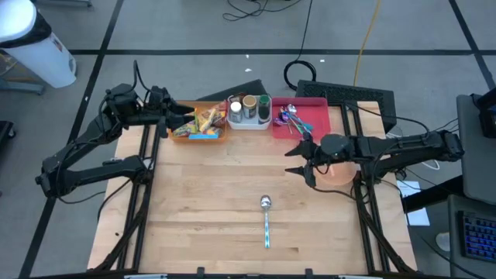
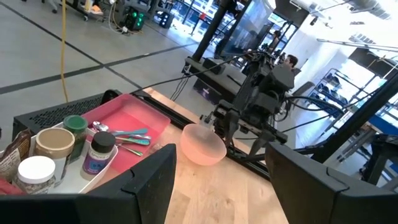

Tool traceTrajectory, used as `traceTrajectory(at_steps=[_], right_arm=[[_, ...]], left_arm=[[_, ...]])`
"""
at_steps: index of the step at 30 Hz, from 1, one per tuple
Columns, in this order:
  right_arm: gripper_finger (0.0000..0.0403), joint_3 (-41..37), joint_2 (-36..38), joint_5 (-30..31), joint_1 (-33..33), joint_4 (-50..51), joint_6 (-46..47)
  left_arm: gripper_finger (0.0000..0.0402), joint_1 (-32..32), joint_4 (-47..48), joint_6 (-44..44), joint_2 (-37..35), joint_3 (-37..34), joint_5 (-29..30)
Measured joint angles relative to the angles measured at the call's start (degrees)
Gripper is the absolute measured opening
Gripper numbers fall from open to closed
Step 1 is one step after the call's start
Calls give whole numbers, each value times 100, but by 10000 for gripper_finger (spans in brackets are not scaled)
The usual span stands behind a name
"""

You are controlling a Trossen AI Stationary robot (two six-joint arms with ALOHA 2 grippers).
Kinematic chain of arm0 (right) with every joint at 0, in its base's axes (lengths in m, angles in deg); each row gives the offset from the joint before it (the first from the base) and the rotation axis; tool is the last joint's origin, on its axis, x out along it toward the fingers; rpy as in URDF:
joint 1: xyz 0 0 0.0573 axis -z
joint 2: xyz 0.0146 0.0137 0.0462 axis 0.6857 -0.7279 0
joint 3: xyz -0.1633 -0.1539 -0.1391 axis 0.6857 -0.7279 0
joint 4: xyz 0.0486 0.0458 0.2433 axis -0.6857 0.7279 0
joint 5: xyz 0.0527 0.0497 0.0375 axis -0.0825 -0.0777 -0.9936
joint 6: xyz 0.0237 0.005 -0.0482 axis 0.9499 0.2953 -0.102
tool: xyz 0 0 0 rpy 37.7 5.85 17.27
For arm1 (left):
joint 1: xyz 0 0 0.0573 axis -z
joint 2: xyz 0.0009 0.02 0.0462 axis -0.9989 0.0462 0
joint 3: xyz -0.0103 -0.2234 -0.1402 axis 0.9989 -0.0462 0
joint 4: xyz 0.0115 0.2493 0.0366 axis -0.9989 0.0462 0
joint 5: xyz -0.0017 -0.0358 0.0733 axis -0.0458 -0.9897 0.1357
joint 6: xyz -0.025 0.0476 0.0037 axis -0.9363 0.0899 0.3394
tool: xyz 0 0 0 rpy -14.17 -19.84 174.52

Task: Pick & Place Food Item
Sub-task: Put the white blue spoon into the red bin

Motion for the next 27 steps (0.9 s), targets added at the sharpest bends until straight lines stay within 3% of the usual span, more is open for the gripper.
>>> traceTrajectory(at_steps=[14, 21, 24, 27], right_arm=[[256, 9, -521, -38, 0, -1054, 619], [256, 9, -574, -20, -2, -1418, 1209], [256, 90, -574, -31, -10, -1474, 1474], [256, 424, -635, -30, -86, -1101, 1453]], left_arm=[[251, 1, -31, -53, 0, 2, 31], [251, 2, -930, -1306, 27, 2, 410], [251, 8, -1431, -1371, 71, 4, 676], [251, 177, -1783, -1518, 197, 4, 321]])
